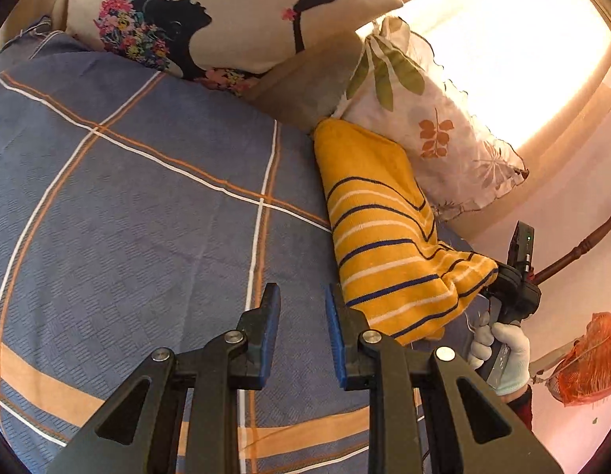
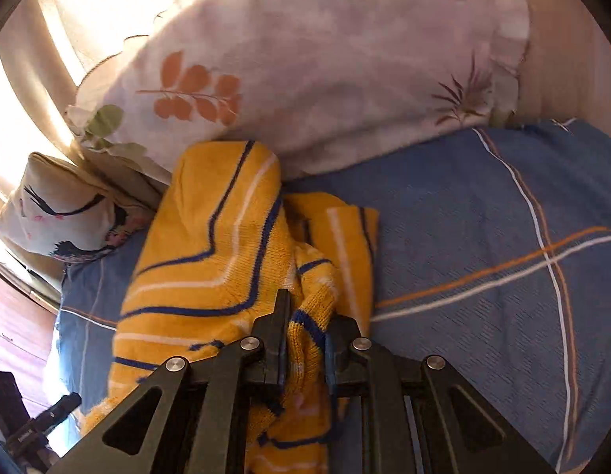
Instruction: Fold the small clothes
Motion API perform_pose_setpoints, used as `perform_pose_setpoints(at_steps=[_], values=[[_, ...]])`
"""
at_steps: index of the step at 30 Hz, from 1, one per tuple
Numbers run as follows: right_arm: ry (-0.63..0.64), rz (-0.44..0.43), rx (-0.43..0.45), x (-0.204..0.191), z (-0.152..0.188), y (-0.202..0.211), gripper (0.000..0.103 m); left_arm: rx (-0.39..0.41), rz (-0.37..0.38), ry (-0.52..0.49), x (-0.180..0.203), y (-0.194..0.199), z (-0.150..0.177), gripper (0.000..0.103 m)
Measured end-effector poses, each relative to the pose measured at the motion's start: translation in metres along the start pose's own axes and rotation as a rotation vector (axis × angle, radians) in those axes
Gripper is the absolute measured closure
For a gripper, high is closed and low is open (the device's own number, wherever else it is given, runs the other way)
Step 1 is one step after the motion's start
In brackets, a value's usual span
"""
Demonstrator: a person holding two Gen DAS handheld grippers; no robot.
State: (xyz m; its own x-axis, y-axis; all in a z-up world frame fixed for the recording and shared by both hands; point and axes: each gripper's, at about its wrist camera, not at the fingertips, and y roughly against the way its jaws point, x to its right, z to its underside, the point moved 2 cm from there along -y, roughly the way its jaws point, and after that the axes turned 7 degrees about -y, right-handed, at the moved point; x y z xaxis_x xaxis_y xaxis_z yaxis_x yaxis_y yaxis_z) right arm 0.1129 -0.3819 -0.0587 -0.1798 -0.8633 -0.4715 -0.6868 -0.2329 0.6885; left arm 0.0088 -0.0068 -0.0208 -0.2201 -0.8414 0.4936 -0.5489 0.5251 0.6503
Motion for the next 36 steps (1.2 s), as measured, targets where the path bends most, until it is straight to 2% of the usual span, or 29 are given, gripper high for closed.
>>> perform_pose_setpoints(at_steps=[3, 5, 7, 8, 10, 11, 13, 14, 17, 18, 19, 20, 21, 24, 26, 28, 29, 30, 32, 35, 36], values=[[-0.006, 0.023, 0.026, 0.008, 0.0, 0.012, 0.085, -0.032, -0.001, -0.034, 0.014, -0.014, -0.002, 0.076], [0.0, -0.006, 0.059, 0.004, -0.002, 0.028, 0.078, -0.044, 0.001, -0.044, 0.02, -0.021, -0.004, 0.074], [0.022, -0.082, 0.109, -0.011, 0.002, 0.044, 0.055, -0.053, 0.002, -0.049, 0.025, -0.025, -0.003, 0.074], [0.042, -0.115, 0.141, -0.019, 0.003, 0.053, 0.052, -0.058, 0.002, -0.049, 0.027, -0.027, -0.003, 0.073], [0.111, -0.168, 0.186, -0.039, 0.009, 0.067, 0.051, -0.068, 0.001, -0.048, 0.031, -0.032, -0.002, 0.072], [0.151, -0.192, 0.182, -0.051, 0.012, 0.069, 0.051, -0.074, -0.002, -0.048, 0.032, -0.033, -0.001, 0.072], [0.225, -0.259, 0.103, -0.072, 0.022, 0.059, 0.052, -0.081, -0.004, -0.052, 0.036, -0.036, -0.001, 0.072], [0.247, -0.256, 0.069, -0.076, 0.027, 0.052, 0.052, -0.081, -0.006, -0.057, 0.039, -0.036, -0.002, 0.072], [0.293, -0.05, -0.009, -0.062, 0.045, 0.019, 0.056, -0.062, -0.017, -0.079, 0.043, -0.032, -0.007, 0.068], [0.27, 0.01, -0.045, -0.046, 0.049, 0.006, 0.059, -0.055, -0.023, -0.087, 0.043, -0.031, -0.01, 0.065], [0.242, 0.042, -0.07, -0.028, 0.054, -0.002, 0.061, -0.049, -0.029, -0.094, 0.043, -0.031, -0.014, 0.058], [0.207, 0.031, -0.081, -0.014, 0.057, -0.005, 0.058, -0.049, -0.036, -0.101, 0.042, -0.032, -0.018, 0.052], [0.167, 0.001, -0.089, -0.003, 0.059, -0.005, 0.051, -0.052, -0.042, -0.106, 0.04, -0.036, -0.022, 0.051], [0.105, -0.054, -0.076, 0.007, 0.052, 0.011, 0.05, -0.1, -0.033, -0.103, 0.036, -0.058, -0.035, 0.05], [0.058, -0.078, -0.015, 0.01, 0.038, 0.026, 0.043, -0.137, -0.012, -0.101, 0.033, -0.077, -0.041, 0.049], [0.016, -0.081, 0.044, 0.015, 0.021, 0.032, 0.018, -0.166, 0.007, -0.113, 0.035, -0.096, -0.047, 0.046], [0.004, -0.079, 0.063, 0.017, 0.013, 0.031, 0.016, -0.17, 0.02, -0.124, 0.037, -0.104, -0.05, 0.04], [-0.003, -0.081, 0.064, 0.018, 0.004, 0.025, 0.014, -0.17, 0.033, -0.134, 0.039, -0.111, -0.054, 0.036], [-0.026, -0.086, 0.009, 0.023, -0.01, 0.003, 0.014, -0.173, 0.078, -0.131, 0.041, -0.127, -0.06, 0.025], [-0.098, -0.12, -0.072, 0.028, -0.018, -0.034, 0.014, -0.218, 0.173, -0.071, 0.04, -0.151, -0.062, 0.022], [-0.085, -0.147, -0.05, 0.022, -0.017, -0.036, 0.014, -0.213, 0.183, -0.071, 0.043, -0.153, -0.062, 0.022]])
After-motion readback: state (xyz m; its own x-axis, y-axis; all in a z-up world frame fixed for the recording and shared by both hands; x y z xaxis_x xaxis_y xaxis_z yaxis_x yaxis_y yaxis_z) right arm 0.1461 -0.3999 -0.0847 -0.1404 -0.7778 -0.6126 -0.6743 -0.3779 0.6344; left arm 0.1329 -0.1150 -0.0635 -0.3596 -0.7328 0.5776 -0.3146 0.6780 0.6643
